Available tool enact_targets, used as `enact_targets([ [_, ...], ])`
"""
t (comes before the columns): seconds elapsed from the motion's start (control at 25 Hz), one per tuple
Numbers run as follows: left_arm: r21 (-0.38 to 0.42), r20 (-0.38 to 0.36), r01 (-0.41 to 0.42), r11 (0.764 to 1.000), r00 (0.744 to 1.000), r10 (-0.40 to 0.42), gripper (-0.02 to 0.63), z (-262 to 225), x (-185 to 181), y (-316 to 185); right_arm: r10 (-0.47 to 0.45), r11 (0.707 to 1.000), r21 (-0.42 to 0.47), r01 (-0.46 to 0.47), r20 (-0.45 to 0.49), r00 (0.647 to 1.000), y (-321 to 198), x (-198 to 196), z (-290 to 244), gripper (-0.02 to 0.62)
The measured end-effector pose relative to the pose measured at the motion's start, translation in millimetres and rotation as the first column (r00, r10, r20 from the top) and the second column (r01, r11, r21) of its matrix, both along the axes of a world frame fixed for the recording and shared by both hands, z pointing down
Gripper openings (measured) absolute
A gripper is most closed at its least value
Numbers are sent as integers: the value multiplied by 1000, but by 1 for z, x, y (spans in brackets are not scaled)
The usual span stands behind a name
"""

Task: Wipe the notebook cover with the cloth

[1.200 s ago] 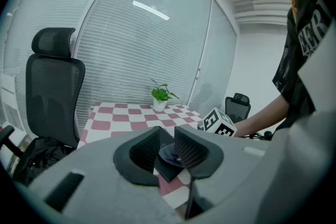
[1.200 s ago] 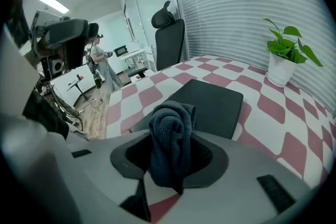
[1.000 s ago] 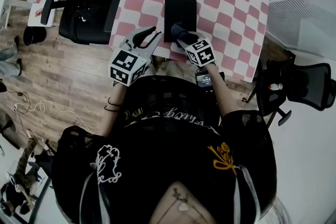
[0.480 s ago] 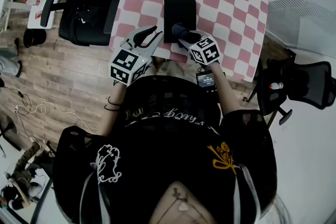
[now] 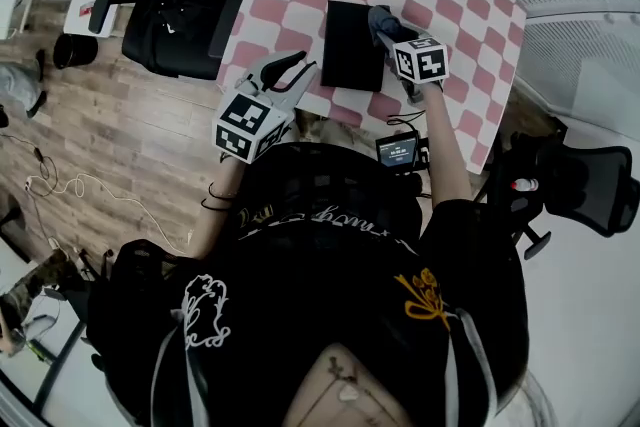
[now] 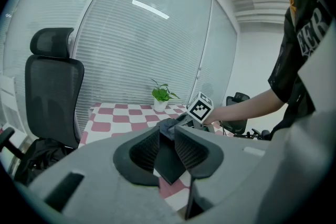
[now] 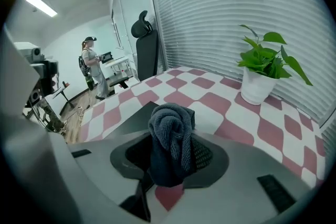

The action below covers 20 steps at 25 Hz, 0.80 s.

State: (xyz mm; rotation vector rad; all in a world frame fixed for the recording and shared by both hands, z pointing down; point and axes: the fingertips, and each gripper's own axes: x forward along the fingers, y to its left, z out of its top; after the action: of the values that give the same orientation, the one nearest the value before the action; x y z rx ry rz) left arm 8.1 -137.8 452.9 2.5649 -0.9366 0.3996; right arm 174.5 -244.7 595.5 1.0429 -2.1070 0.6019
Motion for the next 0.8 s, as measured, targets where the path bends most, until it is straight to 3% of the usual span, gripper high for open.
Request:
enact_targets([
  [0.24,-7,17,42,999,999,-42,83,0,-11,-4,13,999,-41,-15,-47,999,-31,10,24,133],
  [0.44,-17,20,66,998,998,-66,83,1,-16,-4,51,998,-46,-49,44,998,-29,8,26,133],
  [0.8,-15,19,11,1000,1000,-10,83,2,-4,0,40,997,-69,-33,94,995,2,6,25,133],
])
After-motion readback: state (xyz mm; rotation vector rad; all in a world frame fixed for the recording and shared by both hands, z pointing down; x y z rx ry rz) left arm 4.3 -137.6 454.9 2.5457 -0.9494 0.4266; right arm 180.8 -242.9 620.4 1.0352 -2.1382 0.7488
